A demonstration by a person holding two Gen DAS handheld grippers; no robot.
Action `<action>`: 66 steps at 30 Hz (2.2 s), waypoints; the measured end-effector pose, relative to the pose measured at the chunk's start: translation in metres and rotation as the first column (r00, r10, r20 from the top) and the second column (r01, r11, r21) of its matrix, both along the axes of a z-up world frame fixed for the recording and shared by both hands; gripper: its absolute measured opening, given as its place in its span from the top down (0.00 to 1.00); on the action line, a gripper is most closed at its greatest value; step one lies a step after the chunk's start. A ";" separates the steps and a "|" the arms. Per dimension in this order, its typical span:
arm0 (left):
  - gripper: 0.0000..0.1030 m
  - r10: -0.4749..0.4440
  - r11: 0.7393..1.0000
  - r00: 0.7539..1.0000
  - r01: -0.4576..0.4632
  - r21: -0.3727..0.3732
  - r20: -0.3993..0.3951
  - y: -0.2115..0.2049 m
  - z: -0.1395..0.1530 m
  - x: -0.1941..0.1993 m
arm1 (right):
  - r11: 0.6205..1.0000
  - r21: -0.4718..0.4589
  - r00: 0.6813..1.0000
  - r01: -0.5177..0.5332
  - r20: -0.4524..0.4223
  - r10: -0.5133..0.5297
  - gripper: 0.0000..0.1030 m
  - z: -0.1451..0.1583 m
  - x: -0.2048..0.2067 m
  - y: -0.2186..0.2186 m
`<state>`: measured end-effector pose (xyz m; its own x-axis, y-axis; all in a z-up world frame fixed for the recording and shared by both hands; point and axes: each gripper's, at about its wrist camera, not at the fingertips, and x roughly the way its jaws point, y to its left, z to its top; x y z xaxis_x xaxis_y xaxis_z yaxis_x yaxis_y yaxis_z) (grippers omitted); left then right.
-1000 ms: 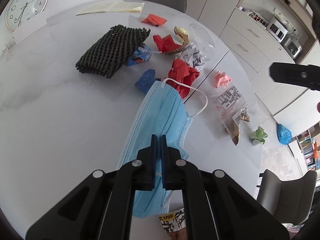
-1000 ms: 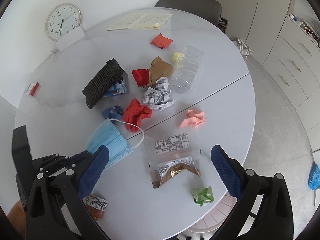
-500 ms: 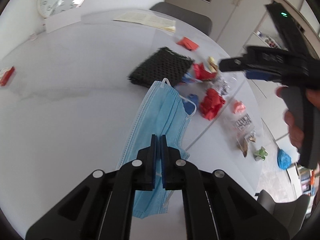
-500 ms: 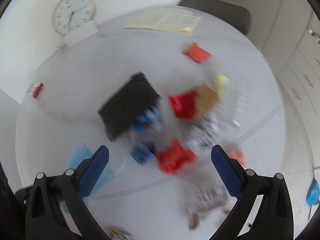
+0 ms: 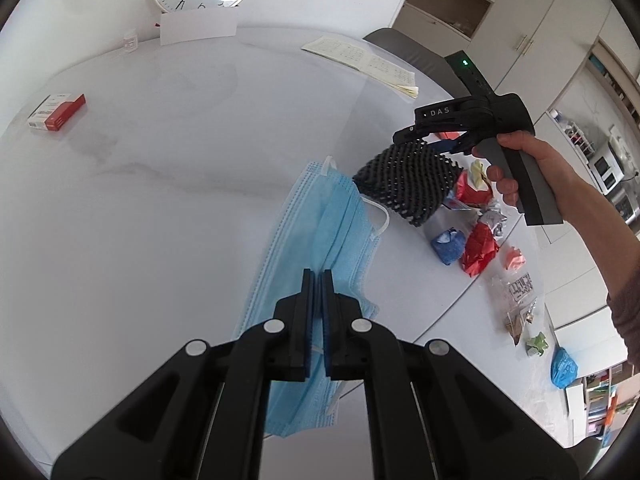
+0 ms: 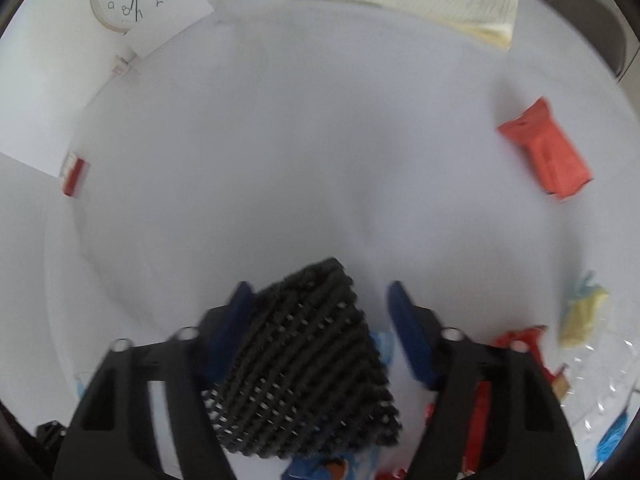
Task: Collect trash
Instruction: 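Grasp the black mesh sleeve with the right tool and lift it, then carry the mesh sleeve and mask to the wastebasket and release both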
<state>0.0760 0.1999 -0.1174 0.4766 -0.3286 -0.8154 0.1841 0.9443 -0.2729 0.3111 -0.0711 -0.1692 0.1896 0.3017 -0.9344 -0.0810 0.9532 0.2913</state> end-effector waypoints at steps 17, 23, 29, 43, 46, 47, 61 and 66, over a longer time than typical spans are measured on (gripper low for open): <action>0.96 -0.012 0.999 0.996 0.010 0.032 0.083 -0.006 0.038 -0.026 | 0.985 0.173 0.921 0.012 0.382 -0.079 0.87 0.156 -0.106 -0.018; 0.96 -0.176 0.984 0.980 0.173 0.042 0.095 -0.055 0.058 -0.056 | 0.965 0.152 0.880 0.214 0.399 -0.258 0.87 0.173 -0.244 -0.108; 0.96 -0.415 0.910 0.902 0.413 0.044 0.116 -0.151 0.071 -0.095 | 0.855 0.016 0.812 0.518 0.307 -0.497 0.87 0.143 -0.380 -0.220; 0.96 -0.743 0.658 0.665 0.747 0.094 -0.078 -0.425 -0.028 -0.216 | 0.714 -0.079 0.705 0.695 0.266 -0.657 0.86 0.099 -0.532 -0.351; 0.96 -0.709 0.679 0.688 0.725 0.113 -0.152 -0.439 -0.068 -0.222 | 0.743 -0.057 0.733 0.667 0.226 -0.641 0.86 0.081 -0.534 -0.362; 0.96 -0.690 0.691 0.700 0.713 0.120 -0.185 -0.441 -0.083 -0.223 | 0.755 -0.052 0.746 0.653 0.212 -0.631 0.86 0.075 -0.533 -0.364; 0.38 -0.580 0.755 0.771 0.630 0.183 -0.264 -0.450 -0.135 -0.218 | 0.863 -0.014 0.855 0.504 0.144 -0.498 0.85 0.016 -0.499 -0.353; 0.29 -0.544 0.794 0.816 0.576 0.194 -0.197 -0.430 -0.088 -0.219 | 0.893 -0.010 0.886 0.451 0.124 -0.446 0.84 -0.009 -0.491 -0.340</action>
